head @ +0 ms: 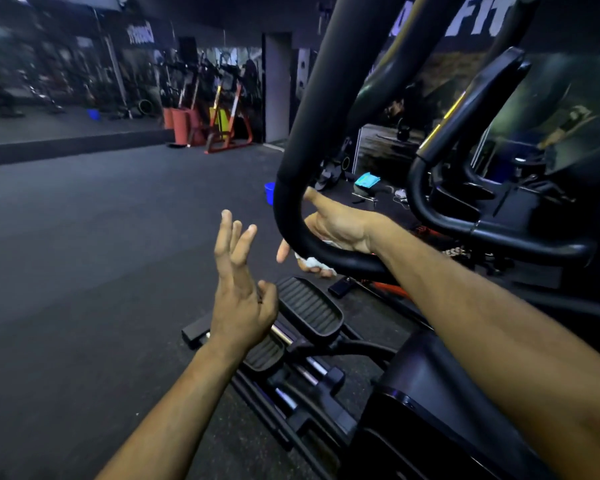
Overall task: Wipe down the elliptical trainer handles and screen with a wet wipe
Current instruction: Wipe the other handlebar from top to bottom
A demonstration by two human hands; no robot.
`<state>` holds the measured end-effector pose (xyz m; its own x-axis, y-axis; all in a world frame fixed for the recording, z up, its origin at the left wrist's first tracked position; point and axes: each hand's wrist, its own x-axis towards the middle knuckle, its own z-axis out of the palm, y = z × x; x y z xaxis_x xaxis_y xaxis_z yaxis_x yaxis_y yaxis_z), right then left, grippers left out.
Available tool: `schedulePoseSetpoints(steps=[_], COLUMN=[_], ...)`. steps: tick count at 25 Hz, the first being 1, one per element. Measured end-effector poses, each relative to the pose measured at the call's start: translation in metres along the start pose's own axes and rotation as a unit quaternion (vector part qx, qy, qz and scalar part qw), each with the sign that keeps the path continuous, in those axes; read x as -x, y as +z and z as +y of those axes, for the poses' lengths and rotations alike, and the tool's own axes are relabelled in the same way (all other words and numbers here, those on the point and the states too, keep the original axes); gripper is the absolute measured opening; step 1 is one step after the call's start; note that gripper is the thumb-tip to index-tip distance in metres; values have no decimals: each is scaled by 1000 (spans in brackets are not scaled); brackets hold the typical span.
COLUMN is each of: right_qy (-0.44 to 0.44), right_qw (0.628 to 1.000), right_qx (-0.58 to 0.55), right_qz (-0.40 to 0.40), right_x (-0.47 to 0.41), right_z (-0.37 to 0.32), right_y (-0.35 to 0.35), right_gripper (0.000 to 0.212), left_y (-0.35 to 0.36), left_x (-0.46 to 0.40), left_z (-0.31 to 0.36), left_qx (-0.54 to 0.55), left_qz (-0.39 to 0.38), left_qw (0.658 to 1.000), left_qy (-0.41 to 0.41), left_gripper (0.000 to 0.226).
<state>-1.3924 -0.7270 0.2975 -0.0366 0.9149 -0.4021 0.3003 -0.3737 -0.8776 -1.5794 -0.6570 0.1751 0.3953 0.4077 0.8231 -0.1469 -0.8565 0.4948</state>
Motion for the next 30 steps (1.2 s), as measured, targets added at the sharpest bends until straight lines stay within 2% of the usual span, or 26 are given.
schedulePoseSetpoints(steps=[5, 8, 12, 14, 17, 19, 21, 23, 27, 30], right_qy=[-110, -201, -385, -407, -394, -356, -247, -156, -89, -42], right_qw=[990, 970, 909, 900, 907, 924, 962, 984, 994, 979], right_qx=[-85, -137, -157, -155, -145, -129, -114, -84, -7, 136], right_qz=[-16, -23, -32, -24, -41, -50, -31, 2, 65, 143], right_x=[-15, -21, -17, -14, -12, -16, -19, -18, -6, 10], right_z=[-10, -24, -54, -57, -54, -46, -29, -15, -9, 7], right_y=[9, 18, 22, 22, 20, 20, 21, 21, 15, 9], right_gripper=[115, 92, 65, 54, 46, 44, 46, 50, 46, 39], left_y=[-14, -16, -16, -14, -8, -4, 0, 5, 21, 36], left_x=[0, 3, -2, -7, -15, -22, -28, -30, -23, -14], left_z=[-2, 0, 5, 12, 24, 31, 37, 40, 47, 58], left_qx=[-35, -47, -71, -74, -79, -70, -54, -44, -29, -17], left_qz=[36, 44, 41, 47, 49, 53, 58, 60, 57, 57], left_qw=[999, 998, 996, 996, 995, 996, 996, 996, 996, 996], left_qy=[-8, -12, -20, -28, -27, -33, -42, -46, -55, -59], left_gripper=[103, 102, 101, 100, 100, 101, 103, 104, 98, 98])
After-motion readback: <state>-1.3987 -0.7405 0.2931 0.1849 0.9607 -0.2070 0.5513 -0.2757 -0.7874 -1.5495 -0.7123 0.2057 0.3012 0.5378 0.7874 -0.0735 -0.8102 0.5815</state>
